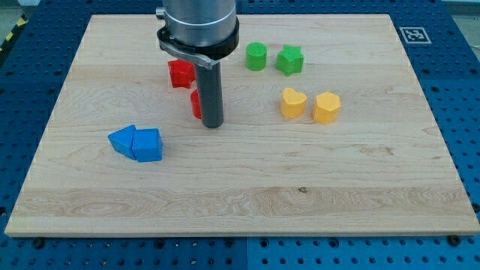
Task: Push the red circle into the red star
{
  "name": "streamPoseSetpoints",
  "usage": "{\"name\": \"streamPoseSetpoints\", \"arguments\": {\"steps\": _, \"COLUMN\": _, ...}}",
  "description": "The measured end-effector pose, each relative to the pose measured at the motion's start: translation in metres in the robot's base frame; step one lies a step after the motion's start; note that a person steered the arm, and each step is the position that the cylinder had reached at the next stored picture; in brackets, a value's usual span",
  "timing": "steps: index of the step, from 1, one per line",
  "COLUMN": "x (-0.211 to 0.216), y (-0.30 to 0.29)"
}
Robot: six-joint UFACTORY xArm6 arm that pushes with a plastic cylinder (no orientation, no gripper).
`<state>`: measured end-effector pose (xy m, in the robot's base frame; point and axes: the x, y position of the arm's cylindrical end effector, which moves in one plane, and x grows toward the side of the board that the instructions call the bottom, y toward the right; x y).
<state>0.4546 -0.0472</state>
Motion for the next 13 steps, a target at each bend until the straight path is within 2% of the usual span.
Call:
{"name": "streamPoseSetpoints", "arguments": {"steps": 3, "x": -0.019, "y": -0.003}}
{"name": "streamPoseSetpoints", "arguments": {"steps": 5, "x": -0.028, "y": -0.024}}
{"name": "streamPoseSetpoints", "arguments": {"steps": 7, "x": -0.021, "y": -0.018}}
{"name": "streamPoseSetpoints", "arguments": {"steps": 9, "x": 0.045, "y": 0.071}}
{"name": "streamPoseSetpoints", "arguments": {"steps": 11, "x": 0.078, "y": 0.164}}
{"name": "streamPoseSetpoints", "arguments": {"steps": 13, "x": 0.091, "y": 0.186}}
